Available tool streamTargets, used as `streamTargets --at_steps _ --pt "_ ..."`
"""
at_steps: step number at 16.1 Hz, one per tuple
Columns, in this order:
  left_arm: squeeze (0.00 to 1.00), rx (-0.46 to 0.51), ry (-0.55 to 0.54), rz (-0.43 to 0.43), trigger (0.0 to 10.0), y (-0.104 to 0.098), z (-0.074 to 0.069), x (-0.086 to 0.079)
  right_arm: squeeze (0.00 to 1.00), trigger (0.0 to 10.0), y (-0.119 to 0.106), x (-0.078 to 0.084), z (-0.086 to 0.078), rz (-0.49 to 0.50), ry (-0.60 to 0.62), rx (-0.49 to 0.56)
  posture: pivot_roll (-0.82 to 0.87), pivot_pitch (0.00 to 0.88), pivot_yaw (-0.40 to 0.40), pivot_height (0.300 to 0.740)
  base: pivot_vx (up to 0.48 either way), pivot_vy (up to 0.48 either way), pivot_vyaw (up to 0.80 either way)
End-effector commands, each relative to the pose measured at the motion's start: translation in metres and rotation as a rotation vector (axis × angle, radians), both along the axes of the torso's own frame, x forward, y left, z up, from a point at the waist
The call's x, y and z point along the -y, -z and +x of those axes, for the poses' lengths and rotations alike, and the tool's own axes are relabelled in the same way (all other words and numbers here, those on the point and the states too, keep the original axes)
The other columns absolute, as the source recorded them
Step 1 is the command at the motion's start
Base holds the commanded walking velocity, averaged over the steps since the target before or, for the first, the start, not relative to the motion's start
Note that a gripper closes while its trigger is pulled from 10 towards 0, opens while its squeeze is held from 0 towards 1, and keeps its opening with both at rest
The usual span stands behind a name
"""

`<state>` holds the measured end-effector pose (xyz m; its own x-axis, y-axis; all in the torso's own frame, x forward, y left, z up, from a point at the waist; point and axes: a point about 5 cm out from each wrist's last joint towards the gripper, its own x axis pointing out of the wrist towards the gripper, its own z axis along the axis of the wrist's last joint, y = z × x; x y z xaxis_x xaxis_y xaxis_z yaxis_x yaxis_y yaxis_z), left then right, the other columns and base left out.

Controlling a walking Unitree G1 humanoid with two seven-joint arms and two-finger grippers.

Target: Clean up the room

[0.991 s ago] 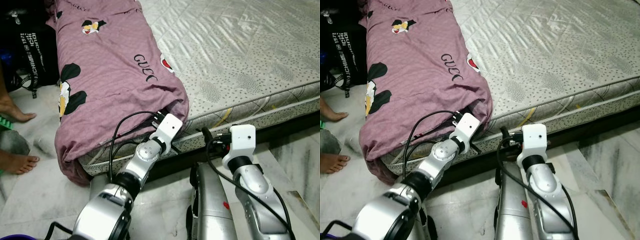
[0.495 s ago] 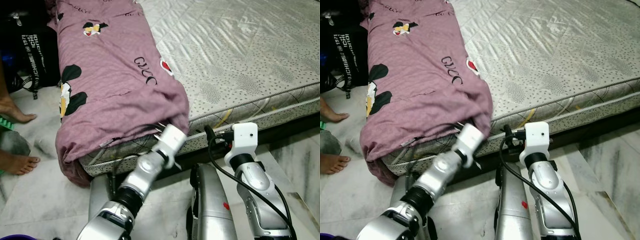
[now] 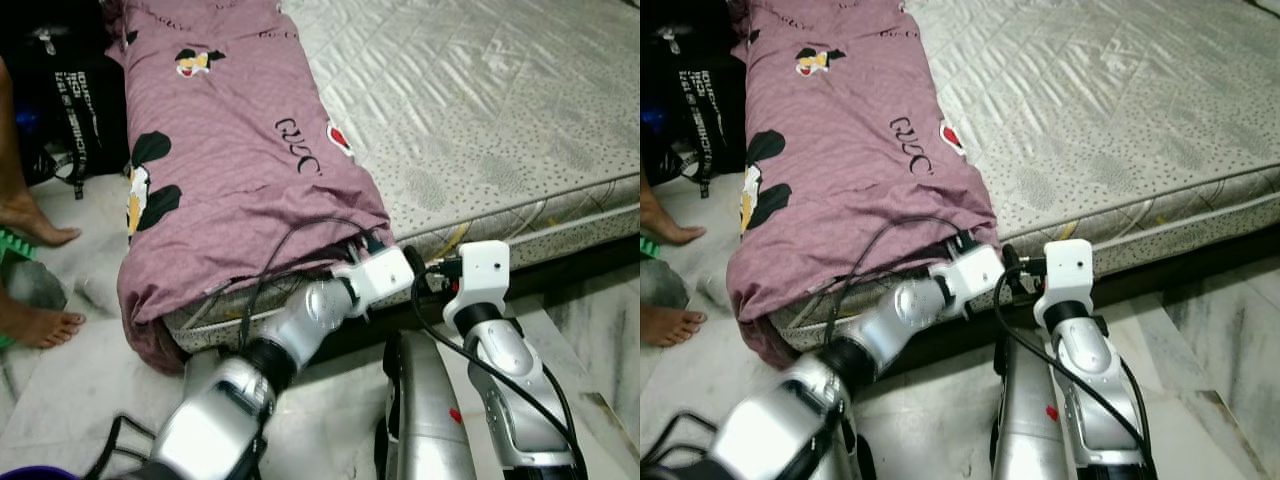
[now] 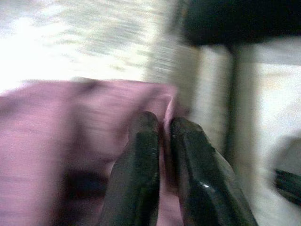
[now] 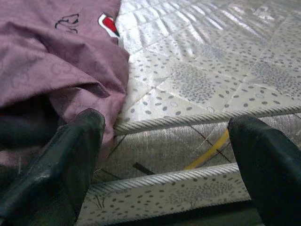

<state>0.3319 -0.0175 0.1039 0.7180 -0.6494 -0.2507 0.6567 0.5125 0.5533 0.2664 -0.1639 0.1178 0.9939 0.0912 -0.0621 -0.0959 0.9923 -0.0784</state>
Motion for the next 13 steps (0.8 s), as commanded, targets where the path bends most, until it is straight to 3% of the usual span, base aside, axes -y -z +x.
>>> streamTargets --at_steps 1,4,6,7,8,10,11,13 --pt "1.00 0.071 -0.054 -0.025 10.0 -0.015 0.012 -0.006 0.00 10.0 0.001 -0.003 0.001 0.004 -0.009 0.001 -0.08 0.045 0.034 0.493 0.000 0.000 0.00" --pt "1.00 0.065 -0.039 -0.091 10.0 -0.032 0.022 -0.012 0.00 10.0 0.001 -0.005 0.004 0.009 -0.013 0.004 -0.07 0.035 0.037 0.493 0.000 0.000 0.00" --pt "1.00 -0.061 0.143 -0.140 10.0 -0.032 0.010 0.003 0.00 10.0 0.001 -0.007 0.006 0.015 -0.016 0.009 -0.06 0.028 0.039 0.493 0.000 0.000 0.00" --pt "1.00 -0.078 0.157 -0.156 10.0 -0.033 0.009 0.005 0.00 10.0 0.001 -0.008 0.007 0.017 -0.017 0.010 -0.06 0.026 0.039 0.493 0.000 0.000 0.00" --pt "1.00 -0.025 0.130 -0.244 10.0 -0.047 0.009 0.005 0.00 10.0 0.002 -0.010 0.008 0.022 -0.019 0.010 -0.05 0.022 0.040 0.493 0.000 0.000 0.00" --pt "1.00 0.086 0.024 -0.364 10.0 -0.065 0.016 -0.012 0.00 10.0 0.003 -0.011 0.008 0.026 -0.019 0.012 -0.05 0.021 0.041 0.493 0.000 0.000 0.00" --pt "1.00 0.147 -0.057 -0.426 10.0 -0.074 0.021 -0.032 0.00 10.0 0.003 -0.011 0.008 0.027 -0.018 0.012 -0.04 0.023 0.040 0.493 0.000 0.000 0.00" --pt "1.00 0.179 -0.186 -0.472 10.0 -0.074 0.029 -0.063 0.00 10.0 0.005 -0.009 0.006 0.027 -0.014 0.009 -0.04 0.024 0.038 0.493 0.000 0.000 0.00"
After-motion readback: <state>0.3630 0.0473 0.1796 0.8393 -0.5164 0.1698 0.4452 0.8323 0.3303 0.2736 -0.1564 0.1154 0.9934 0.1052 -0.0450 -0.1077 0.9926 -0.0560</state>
